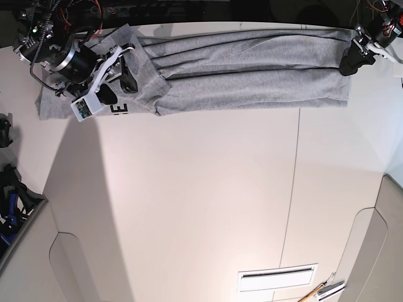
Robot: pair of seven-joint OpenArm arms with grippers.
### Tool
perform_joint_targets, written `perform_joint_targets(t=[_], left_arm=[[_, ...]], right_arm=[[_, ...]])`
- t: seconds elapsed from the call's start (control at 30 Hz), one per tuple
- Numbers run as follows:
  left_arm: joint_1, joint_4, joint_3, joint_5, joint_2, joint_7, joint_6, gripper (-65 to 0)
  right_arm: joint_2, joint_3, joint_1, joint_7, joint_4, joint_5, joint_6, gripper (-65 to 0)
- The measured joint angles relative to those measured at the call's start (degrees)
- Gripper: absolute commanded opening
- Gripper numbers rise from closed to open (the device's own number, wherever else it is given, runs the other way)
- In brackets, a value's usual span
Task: Fold the T-shirt properly
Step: 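Grasp the opposite end of the strip with the left gripper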
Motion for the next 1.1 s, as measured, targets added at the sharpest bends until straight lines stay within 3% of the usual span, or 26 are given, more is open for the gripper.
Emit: perform_joint_targets(t=[0.5,0.73,0.83,0.97,1.1], left_arm=[[-3.26,0.02,0.44,3.96,0.00,-0.22,-0.22,-31.3],[-2.95,0.00,0.44,4.39,0.15,0.02,-0.17,-63.8],[-2.95,0.00,0.44,2.12,0.15,-0.02,-0.17,-65.0],[-2.86,0.13,0.02,-7.06,0.15,-0.37,-0.13,-65.0],[-2.82,2.60,-0.42,-7.34,0.26,6.99,-0.11,-65.0]], right_arm=[[0.00,0.00,0.00,0.00,0.00,0.02,0.02,-35.3],[0.00,0.00,0.00,0.00,0.00,0.00,0.02,-35.3],[0.02,0.00,0.02,0.00,0.00,0.00,0.00,-35.3],[0.00,0.00,0.52,0.00,0.00,-1.05,0.00,-35.3],[0.00,0.39,0.96,0.63,0.00,-5.97,-1.49,-35.3]])
